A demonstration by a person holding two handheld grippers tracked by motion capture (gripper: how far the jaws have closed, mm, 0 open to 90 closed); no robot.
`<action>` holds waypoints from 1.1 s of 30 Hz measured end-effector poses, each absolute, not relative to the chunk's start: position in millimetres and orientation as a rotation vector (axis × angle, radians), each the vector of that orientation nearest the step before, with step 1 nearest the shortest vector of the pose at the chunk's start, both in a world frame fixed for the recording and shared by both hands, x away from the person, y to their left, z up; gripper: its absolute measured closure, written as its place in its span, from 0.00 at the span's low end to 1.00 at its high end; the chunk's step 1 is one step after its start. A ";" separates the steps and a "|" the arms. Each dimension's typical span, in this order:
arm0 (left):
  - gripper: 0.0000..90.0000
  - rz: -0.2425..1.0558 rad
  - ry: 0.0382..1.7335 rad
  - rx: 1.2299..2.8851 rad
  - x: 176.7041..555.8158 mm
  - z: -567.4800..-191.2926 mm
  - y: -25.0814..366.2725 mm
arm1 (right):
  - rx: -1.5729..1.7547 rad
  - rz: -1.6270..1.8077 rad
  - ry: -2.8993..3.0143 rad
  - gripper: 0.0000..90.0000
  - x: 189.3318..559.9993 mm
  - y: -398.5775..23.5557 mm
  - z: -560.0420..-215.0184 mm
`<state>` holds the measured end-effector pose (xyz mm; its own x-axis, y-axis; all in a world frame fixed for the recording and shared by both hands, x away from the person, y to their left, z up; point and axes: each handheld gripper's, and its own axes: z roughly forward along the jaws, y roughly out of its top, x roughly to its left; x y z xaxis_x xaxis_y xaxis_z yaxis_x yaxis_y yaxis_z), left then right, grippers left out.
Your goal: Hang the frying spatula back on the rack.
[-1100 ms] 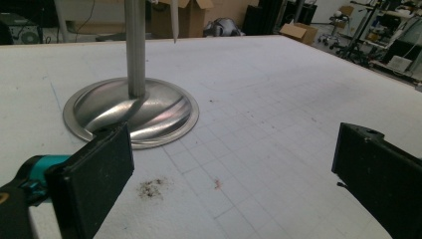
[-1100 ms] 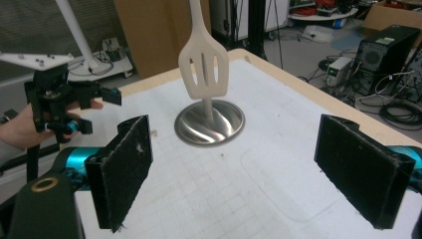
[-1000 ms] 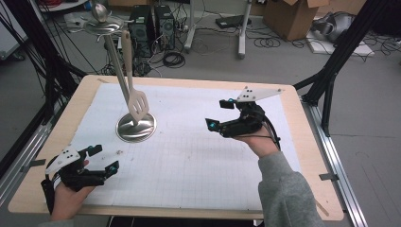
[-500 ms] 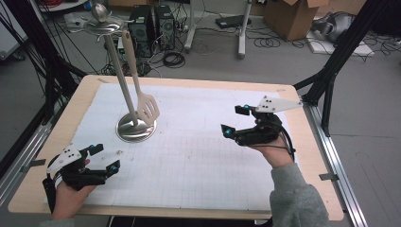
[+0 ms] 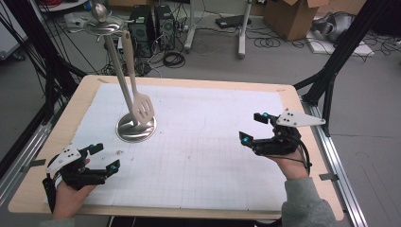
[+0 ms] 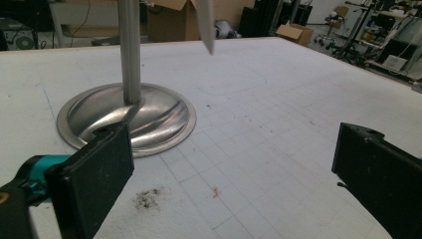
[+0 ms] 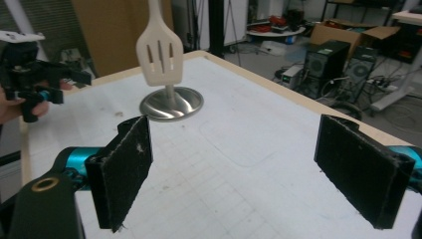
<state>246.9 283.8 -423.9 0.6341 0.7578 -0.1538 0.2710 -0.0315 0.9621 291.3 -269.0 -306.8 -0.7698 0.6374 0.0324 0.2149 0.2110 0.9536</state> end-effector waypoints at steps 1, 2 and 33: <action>0.04 0.483 0.870 1.602 246.7 -423.7 284.1 | 0.810 1.578 2.107 0.16 288.5 -273.5 -312.0; 0.04 0.484 0.868 1.601 246.5 -423.5 284.2 | 0.810 1.578 2.107 0.16 288.5 -273.5 -312.0; 0.04 0.510 0.858 1.558 243.2 -420.4 286.9 | 0.975 1.633 1.898 0.16 255.4 -319.2 -374.9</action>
<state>243.2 286.9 -420.4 0.6287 0.7631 -0.1497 0.2336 -0.0017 0.9723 255.4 -319.2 -374.9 -0.6485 0.7535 0.1081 0.2196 0.0492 0.9744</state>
